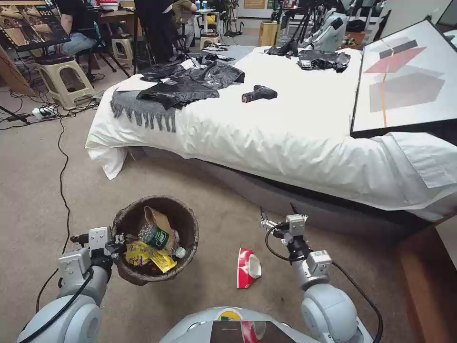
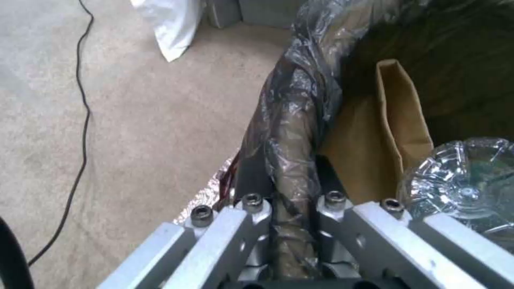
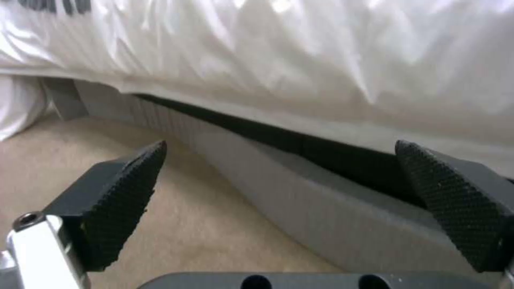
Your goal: Pick up the trash bin, then pick up the garbage from the floor and place it into the trash bin.
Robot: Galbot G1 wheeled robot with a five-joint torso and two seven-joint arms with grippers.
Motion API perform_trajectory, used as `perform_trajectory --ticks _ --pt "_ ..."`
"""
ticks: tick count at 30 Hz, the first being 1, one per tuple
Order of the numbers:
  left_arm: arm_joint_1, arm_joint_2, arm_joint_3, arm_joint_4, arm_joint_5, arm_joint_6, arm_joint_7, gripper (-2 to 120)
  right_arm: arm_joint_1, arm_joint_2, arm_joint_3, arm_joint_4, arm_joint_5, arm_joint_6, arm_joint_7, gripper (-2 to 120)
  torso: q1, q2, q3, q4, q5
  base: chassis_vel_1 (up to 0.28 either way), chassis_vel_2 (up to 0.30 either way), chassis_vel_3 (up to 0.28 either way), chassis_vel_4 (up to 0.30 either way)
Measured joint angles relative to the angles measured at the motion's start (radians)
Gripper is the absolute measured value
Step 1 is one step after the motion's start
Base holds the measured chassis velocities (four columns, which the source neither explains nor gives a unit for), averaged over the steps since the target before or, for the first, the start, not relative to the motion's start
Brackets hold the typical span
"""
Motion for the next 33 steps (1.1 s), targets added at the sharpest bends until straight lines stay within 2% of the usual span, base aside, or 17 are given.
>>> perform_trajectory --ticks 6,15,23,33 --pt "-0.004 0.002 0.0 0.0 -0.002 0.002 0.0 3 -0.007 -0.007 0.01 -0.041 0.012 0.002 -0.022 100 0.0 0.0 0.0 -0.0001 0.0 0.0 0.0 0.0 0.0" --pt "-0.005 0.003 -0.002 0.0 -0.003 0.002 0.0 3 0.032 -0.005 -0.008 -0.179 0.018 0.019 -0.056 100 0.0 0.0 0.0 0.0 0.0 0.0 0.0 0.0 0.0" --pt "-0.006 0.003 0.002 0.0 -0.003 0.004 -0.002 3 0.086 0.01 -0.084 -0.307 0.024 0.018 -0.058 100 0.0 0.0 0.0 -0.0001 0.0 0.0 0.0 0.0 0.0" --pt "-0.006 0.003 0.0 0.0 -0.004 0.007 -0.004 3 0.142 0.014 -0.173 -0.389 0.071 -0.012 -0.033 100 0.0 0.0 0.0 0.0 -0.0001 0.0 0.0 0.0 0.0"
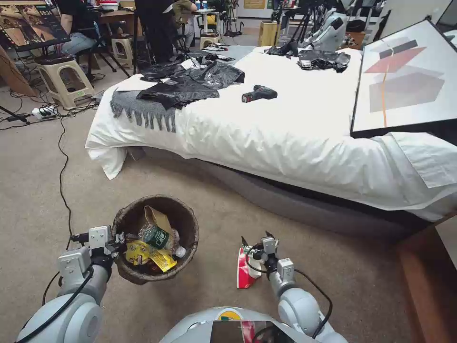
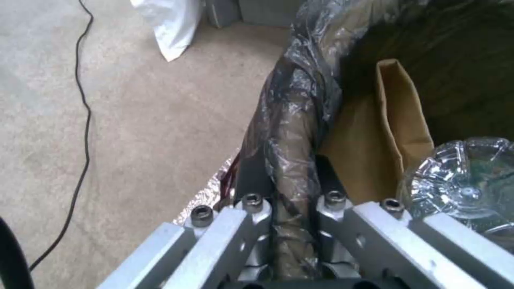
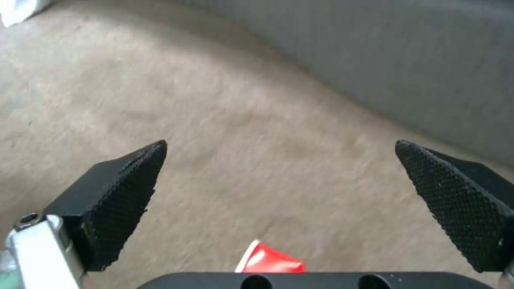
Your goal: Pick up the trash bin, then pick up the garbage from the floor and place it into the trash bin.
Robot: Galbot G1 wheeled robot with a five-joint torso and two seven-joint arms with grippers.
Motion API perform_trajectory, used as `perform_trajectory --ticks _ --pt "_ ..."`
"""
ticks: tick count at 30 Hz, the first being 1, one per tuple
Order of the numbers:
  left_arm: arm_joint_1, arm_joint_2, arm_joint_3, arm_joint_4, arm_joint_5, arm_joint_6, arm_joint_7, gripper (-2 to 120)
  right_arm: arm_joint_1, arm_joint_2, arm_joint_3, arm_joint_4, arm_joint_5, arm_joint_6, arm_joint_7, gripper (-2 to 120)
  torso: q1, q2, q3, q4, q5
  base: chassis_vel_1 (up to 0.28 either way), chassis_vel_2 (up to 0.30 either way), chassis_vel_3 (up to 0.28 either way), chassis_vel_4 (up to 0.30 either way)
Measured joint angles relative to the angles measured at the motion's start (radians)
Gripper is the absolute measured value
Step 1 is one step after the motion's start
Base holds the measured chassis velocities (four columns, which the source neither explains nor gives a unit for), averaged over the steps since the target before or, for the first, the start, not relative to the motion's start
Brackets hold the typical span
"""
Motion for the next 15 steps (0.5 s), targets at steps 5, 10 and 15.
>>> perform_trajectory --ticks 5,10,15 --pt "-0.001 0.002 -0.003 0.0 -0.002 0.0 0.0 3 0.012 -0.004 -0.035 -0.027 0.023 -0.025 0.016 100 0.0 0.0 0.0 0.0 0.0 0.0 0.0 0.0 0.0" --pt "-0.004 0.002 -0.003 0.0 -0.004 0.0 0.0 3 0.016 -0.006 -0.054 -0.042 0.055 -0.053 0.037 100 0.0 0.0 0.0 0.0 0.0 0.0 0.0 0.0 0.0" --pt "-0.007 0.003 -0.001 0.0 -0.004 0.0 -0.001 3 0.027 -0.01 -0.064 -0.069 0.068 -0.064 0.046 100 0.0 0.0 0.0 -0.0001 0.0 0.0 0.0 0.0 0.0"
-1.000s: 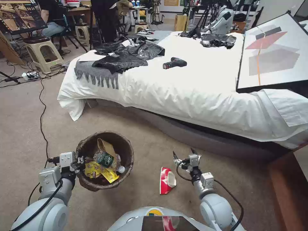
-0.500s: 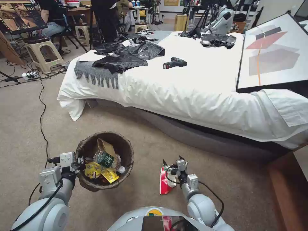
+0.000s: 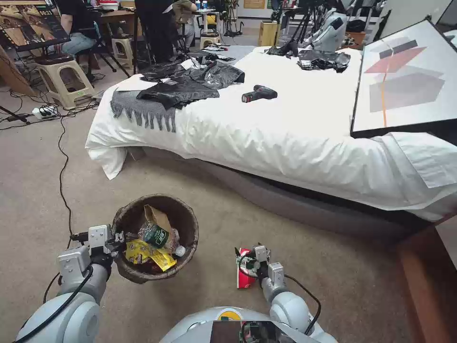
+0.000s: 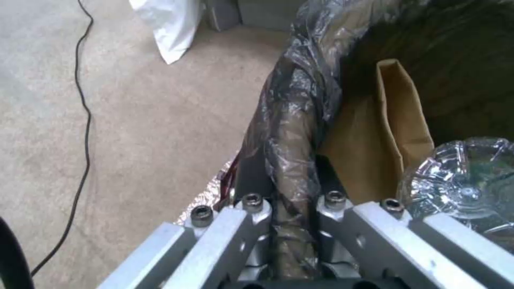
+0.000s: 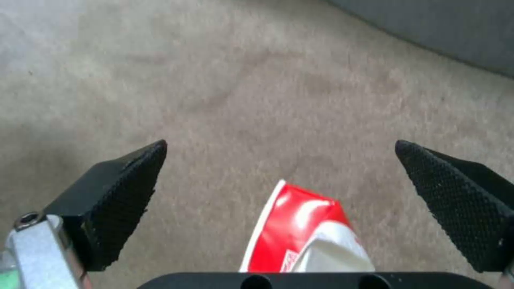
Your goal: Pick up the trash bin, then pick up the garbage from the floor and place it into the trash bin.
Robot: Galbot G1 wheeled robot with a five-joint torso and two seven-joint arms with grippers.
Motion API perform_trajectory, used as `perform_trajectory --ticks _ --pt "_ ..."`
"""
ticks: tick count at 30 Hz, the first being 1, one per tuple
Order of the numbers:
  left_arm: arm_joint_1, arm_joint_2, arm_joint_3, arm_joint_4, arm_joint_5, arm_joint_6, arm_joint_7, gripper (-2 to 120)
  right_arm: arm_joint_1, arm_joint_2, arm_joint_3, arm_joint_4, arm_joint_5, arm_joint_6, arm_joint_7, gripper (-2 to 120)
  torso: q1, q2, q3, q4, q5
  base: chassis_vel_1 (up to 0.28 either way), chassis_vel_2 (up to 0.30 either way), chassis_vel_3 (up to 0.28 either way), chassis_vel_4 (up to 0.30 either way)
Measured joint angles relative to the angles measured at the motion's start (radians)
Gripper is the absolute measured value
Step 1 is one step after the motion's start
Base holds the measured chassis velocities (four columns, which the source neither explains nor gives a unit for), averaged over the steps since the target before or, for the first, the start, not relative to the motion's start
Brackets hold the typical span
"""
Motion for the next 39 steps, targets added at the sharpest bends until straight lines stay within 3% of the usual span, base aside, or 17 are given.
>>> perform_trajectory --ticks 16,24,39 --pt "-0.003 0.002 0.0 0.0 -0.003 0.0 0.0 3 0.082 -0.018 -0.043 -0.11 0.179 -0.069 0.035 100 0.0 0.0 0.0 0.0 0.0001 0.0 0.0 0.0 0.0" --pt "-0.005 0.004 0.0 0.0 -0.003 0.0 0.0 3 0.17 -0.082 -0.124 -0.172 0.247 -0.115 0.037 100 0.0 0.0 0.0 0.0001 0.0001 0.0 0.0 0.0 0.0" --pt "-0.005 0.003 0.005 0.0 -0.001 0.001 0.0 3 0.244 -0.188 -0.15 -0.223 0.282 -0.133 -0.01 100 0.0 0.0 0.0 0.0001 0.0002 0.0 0.0 0.0 0.0"
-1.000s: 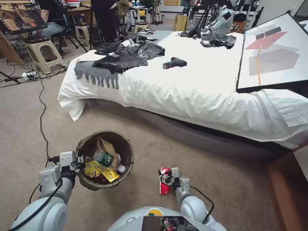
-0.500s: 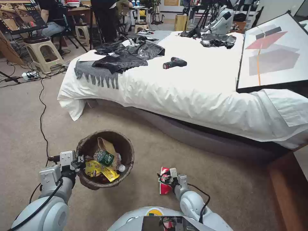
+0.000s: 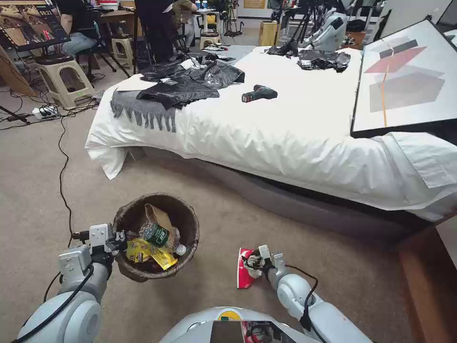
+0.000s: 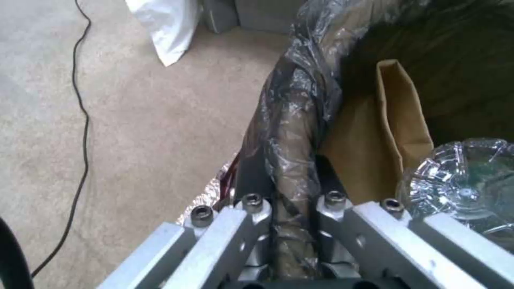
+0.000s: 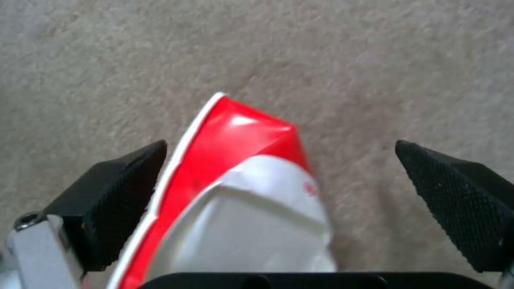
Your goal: Pick up the trash bin, then pick up the garbage from the floor and place it into the trash bin.
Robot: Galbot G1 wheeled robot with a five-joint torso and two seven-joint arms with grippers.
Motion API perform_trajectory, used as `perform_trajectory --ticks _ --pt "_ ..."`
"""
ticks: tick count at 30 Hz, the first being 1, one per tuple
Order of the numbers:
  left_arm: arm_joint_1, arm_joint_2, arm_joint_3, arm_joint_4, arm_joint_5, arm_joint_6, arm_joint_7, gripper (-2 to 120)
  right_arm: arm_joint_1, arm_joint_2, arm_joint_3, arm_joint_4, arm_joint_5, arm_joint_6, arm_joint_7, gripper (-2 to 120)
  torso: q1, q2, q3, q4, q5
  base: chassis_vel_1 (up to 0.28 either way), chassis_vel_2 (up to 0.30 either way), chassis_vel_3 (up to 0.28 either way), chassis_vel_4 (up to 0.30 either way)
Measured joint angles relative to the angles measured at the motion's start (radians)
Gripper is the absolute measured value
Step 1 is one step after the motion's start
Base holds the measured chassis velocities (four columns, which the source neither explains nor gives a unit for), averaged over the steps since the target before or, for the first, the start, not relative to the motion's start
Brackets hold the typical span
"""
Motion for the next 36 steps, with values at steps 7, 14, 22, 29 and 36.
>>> perform_trajectory --ticks 7,14,22,29,36 --pt "0.003 0.001 0.001 0.0 0.001 0.0 0.0 3 0.031 -0.031 -0.024 -0.029 0.011 -0.005 -0.023 100 0.0 0.0 0.0 -0.0001 0.0001 0.0 0.0 0.0 0.0" --pt "0.003 0.001 0.004 0.0 0.003 0.001 0.0 3 0.059 -0.019 -0.029 -0.064 0.028 -0.013 -0.031 100 0.0 0.0 0.0 0.0 0.0001 0.0 0.0 0.0 0.0" --pt "0.001 0.002 0.007 0.0 0.005 0.001 0.0 3 0.059 0.0 -0.034 -0.08 0.037 -0.022 -0.035 100 0.0 0.0 0.0 -0.0001 -0.0001 0.0 0.0 0.0 0.0" --pt "0.001 0.004 0.003 0.0 0.005 0.001 0.001 3 0.037 0.01 -0.038 -0.077 0.047 -0.032 -0.028 100 0.0 0.0 0.0 -0.0003 -0.0001 0.0 0.0 0.0 0.0" --pt "-0.004 0.005 0.003 0.0 0.004 0.001 0.002 3 0.015 0.015 -0.035 -0.066 0.059 -0.038 -0.014 100 0.0 0.0 0.0 0.0 -0.0001 0.0 0.0 0.0 0.0"
